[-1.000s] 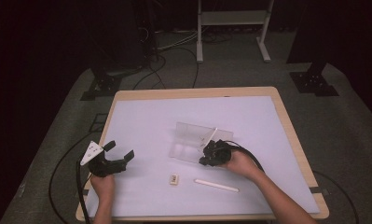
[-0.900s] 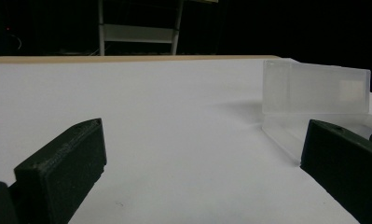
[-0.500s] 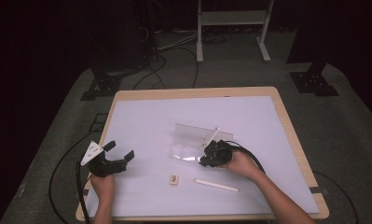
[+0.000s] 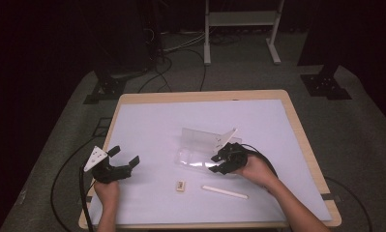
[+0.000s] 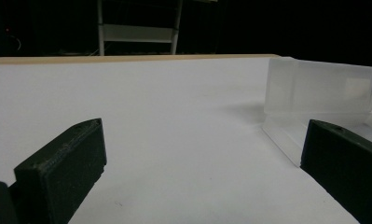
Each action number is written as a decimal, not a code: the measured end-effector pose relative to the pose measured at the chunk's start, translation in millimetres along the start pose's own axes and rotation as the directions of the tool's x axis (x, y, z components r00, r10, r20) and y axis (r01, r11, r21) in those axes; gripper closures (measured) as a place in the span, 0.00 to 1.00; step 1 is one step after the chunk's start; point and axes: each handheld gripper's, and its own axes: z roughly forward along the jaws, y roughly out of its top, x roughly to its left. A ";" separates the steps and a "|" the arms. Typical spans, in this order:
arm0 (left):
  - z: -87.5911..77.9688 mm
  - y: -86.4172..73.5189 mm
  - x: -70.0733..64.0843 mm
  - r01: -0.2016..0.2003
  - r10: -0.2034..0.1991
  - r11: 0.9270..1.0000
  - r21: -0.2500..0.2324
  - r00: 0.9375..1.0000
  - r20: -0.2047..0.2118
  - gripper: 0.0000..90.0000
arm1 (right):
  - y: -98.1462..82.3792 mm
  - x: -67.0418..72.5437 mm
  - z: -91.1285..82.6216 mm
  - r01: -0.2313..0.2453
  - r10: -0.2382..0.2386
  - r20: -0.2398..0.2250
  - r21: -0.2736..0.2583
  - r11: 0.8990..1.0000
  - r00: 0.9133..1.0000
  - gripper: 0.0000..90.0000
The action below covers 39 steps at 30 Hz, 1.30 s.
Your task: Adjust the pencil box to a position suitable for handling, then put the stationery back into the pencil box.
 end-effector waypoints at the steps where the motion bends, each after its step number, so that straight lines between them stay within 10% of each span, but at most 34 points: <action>1: 0.0 0.0 0.0 0.000 0.000 1.000 0.000 1.000 0.000 0.00 | -1.0 -0.4 -2.1 -0.007 0.007 -0.001 -0.004 1.000 1.000 0.58; 13: -0.1 0.0 -0.6 -0.007 0.007 1.000 0.005 1.000 0.000 0.00 | -25.6 -1.2 -35.8 -0.101 0.104 0.039 -0.088 0.991 0.994 0.49; 39: -0.1 0.0 -1.3 -0.009 0.009 1.000 0.008 1.000 -0.003 0.00 | -67.5 2.8 -60.5 -0.168 0.175 0.084 -0.087 0.982 0.981 0.48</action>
